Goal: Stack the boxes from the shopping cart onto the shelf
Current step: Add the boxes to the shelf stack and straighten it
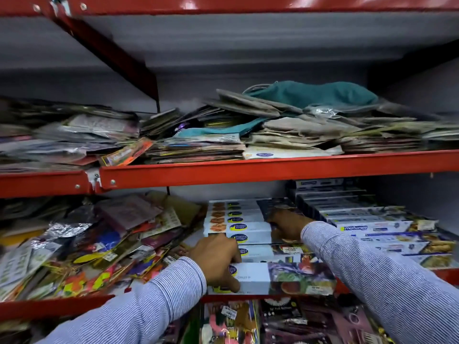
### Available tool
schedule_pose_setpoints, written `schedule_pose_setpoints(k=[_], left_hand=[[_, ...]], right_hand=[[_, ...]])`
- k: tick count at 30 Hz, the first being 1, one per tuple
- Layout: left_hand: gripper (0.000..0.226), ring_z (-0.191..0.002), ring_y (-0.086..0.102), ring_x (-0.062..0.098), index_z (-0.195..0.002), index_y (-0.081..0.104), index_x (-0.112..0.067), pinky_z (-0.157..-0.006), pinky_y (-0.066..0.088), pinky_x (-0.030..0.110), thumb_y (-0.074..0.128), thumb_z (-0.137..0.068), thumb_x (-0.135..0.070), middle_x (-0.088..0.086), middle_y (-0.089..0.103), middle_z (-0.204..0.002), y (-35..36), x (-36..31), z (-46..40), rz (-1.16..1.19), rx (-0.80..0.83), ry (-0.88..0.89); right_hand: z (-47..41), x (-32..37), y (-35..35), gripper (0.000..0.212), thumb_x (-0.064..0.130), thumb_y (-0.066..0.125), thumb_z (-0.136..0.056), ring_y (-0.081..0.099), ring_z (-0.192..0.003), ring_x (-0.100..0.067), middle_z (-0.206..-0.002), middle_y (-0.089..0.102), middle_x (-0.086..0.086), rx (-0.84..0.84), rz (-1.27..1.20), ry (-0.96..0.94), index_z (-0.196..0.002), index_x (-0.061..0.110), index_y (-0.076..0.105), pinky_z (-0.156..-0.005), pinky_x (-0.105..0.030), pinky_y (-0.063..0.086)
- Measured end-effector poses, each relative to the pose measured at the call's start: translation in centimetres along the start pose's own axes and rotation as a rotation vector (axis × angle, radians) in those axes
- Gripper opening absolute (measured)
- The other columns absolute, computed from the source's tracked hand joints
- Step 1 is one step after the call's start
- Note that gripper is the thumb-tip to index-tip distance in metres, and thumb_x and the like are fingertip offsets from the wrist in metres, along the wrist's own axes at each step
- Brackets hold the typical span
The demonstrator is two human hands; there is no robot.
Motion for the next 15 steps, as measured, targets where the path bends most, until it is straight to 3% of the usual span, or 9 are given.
schedule_pose_setpoints(k=[3, 5, 7, 11, 15], left_hand=[[0.048, -0.078, 0.062, 0.024, -0.096, 0.075, -0.024, -0.066, 0.053, 0.032, 0.081, -0.055, -0.049, -0.001, 0.072, -0.086, 0.0, 0.4, -0.4, 0.011, 0.001, -0.026], [0.043, -0.064, 0.052, 0.020, -0.089, 0.074, -0.021, -0.059, 0.047, 0.030, 0.082, -0.056, -0.047, -0.002, 0.065, -0.074, -0.2, 0.6, -0.7, 0.020, -0.006, -0.036], [0.038, -0.054, 0.043, 0.017, -0.080, 0.073, -0.016, -0.053, 0.039, 0.028, 0.083, -0.056, -0.045, -0.002, 0.058, -0.063, -0.3, 0.7, -1.2, 0.026, -0.009, -0.034], [0.037, -0.050, 0.055, 0.022, -0.074, 0.073, -0.014, -0.046, 0.044, 0.030, 0.081, -0.057, -0.045, 0.007, 0.065, -0.060, -0.6, 1.2, -2.6, 0.012, -0.019, -0.027], [0.035, -0.044, 0.030, 0.024, -0.060, 0.062, -0.010, -0.042, 0.025, 0.026, 0.080, -0.055, -0.040, 0.001, 0.035, -0.050, -0.7, 1.3, -4.4, -0.020, -0.043, -0.001]], right_hand=[[0.9, 1.3, -0.4, 0.052, 0.029, 0.055, -0.069, 0.060, -0.111, -0.029, -0.120, 0.064, -0.013, -0.010, -0.015, -0.069, -0.118, 0.015, 0.063, -0.096, -0.037, 0.049], [0.2, 0.8, 0.3, 0.057, 0.028, 0.054, -0.067, 0.060, -0.114, -0.029, -0.123, 0.065, -0.013, -0.021, -0.029, -0.097, -0.122, 0.015, 0.062, -0.099, -0.039, 0.049], [1.2, 1.4, -0.4, 0.053, 0.025, 0.058, -0.070, 0.061, -0.115, -0.029, -0.125, 0.066, -0.012, -0.042, -0.045, -0.101, -0.122, 0.017, 0.063, -0.100, -0.041, 0.050], [2.1, 2.0, -2.0, 0.037, 0.010, 0.067, -0.075, 0.068, -0.103, -0.029, -0.113, 0.072, -0.014, -0.119, -0.046, -0.126, -0.111, 0.011, 0.070, -0.092, -0.036, 0.054], [1.6, 2.1, -2.7, 0.025, 0.005, 0.073, -0.068, 0.074, -0.085, -0.026, -0.090, 0.077, -0.014, -0.155, -0.050, -0.129, -0.093, 0.006, 0.073, -0.076, -0.039, 0.060]])
Point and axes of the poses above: each hand's wrist, its own z-axis away from the middle knuckle, its own y-axis out of the palm, x = y × z, the point moved 8 cm from there along -z, towards the middle knuckle
